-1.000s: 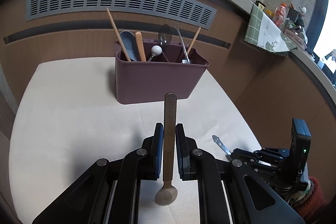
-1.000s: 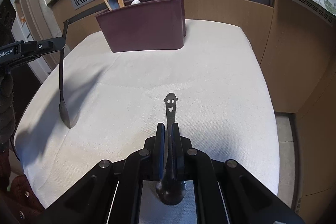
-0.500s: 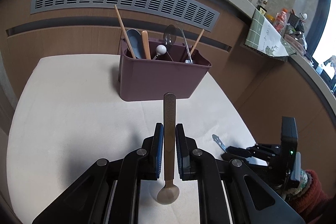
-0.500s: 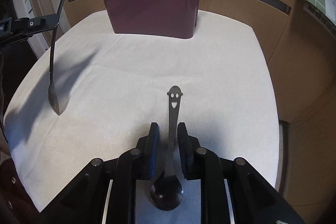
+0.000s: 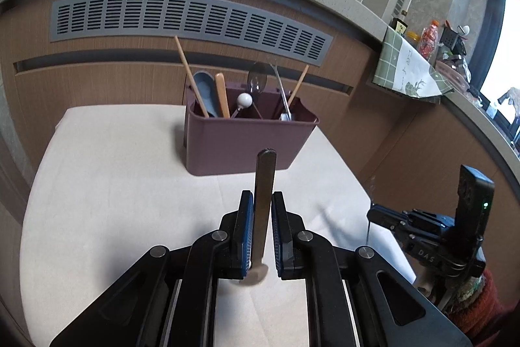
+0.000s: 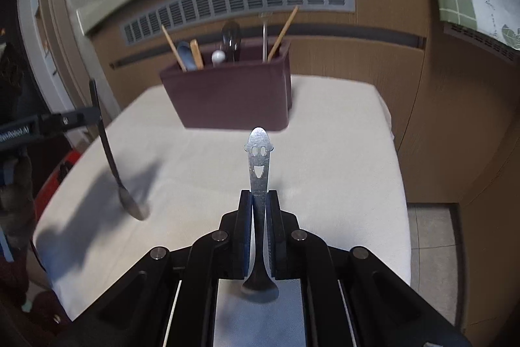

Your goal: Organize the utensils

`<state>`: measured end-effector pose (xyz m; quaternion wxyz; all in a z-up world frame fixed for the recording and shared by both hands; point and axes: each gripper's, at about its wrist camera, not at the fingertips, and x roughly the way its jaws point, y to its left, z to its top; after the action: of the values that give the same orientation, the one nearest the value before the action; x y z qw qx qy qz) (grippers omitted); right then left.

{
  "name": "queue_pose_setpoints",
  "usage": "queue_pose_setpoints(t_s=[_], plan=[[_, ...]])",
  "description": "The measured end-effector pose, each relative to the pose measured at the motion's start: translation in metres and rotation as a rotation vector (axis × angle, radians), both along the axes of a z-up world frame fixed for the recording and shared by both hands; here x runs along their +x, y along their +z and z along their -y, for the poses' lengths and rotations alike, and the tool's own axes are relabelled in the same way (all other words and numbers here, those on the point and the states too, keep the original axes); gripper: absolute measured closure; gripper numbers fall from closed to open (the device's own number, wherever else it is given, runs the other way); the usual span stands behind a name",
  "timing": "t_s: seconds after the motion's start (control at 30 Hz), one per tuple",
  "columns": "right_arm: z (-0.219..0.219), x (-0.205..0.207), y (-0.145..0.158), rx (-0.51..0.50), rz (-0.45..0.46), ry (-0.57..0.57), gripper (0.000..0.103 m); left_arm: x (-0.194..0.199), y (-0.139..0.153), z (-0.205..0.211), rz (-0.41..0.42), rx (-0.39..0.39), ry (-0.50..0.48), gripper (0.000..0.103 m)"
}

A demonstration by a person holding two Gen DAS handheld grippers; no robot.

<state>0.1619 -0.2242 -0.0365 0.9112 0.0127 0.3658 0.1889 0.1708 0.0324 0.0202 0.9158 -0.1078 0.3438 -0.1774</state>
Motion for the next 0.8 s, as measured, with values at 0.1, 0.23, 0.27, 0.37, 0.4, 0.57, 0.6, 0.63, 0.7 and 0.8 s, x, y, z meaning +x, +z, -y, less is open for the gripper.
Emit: queue_pose_setpoints(t_s=[0.1,0.23,0.27,0.37,0.4,0.57,0.6,0.63,0.7,0.8], plan=[[-0.002,0.001,0.011,0.023,0.039,-0.006,0.096,0.001,0.004,0.002,0.006,0.002,-0.002,0.093],[-0.009,0.004,0.022,0.041,0.072,0.004,0.103,0.001,0.013,0.004,0.029,0.011,0.0,0.097],[-0.011,0.005,0.025,0.034,0.086,0.006,0.103,0.001,0.017,0.004,0.039,0.013,0.003,0.097],[-0.017,0.006,0.035,0.014,0.122,0.018,0.103,0.0,0.027,0.006,0.063,0.015,0.006,0.097],[-0.018,0.006,0.038,0.012,0.128,0.021,0.103,-0.001,0.029,0.006,0.07,0.017,0.006,0.097],[-0.015,0.008,0.033,-0.017,0.106,0.029,0.102,-0.003,0.026,0.007,0.063,0.026,0.007,0.097],[-0.015,0.011,0.028,-0.018,0.076,0.051,0.098,-0.002,0.024,0.005,0.057,0.025,0.009,0.097],[-0.015,0.015,0.02,-0.02,0.032,0.083,0.098,0.001,0.021,0.003,0.047,0.021,0.017,0.097],[-0.015,0.022,0.001,-0.023,-0.031,0.087,0.096,0.006,0.016,-0.003,0.029,0.004,0.03,0.097],[-0.012,0.031,-0.024,-0.019,-0.106,0.068,0.084,0.023,-0.002,-0.016,-0.013,-0.001,0.024,0.095]])
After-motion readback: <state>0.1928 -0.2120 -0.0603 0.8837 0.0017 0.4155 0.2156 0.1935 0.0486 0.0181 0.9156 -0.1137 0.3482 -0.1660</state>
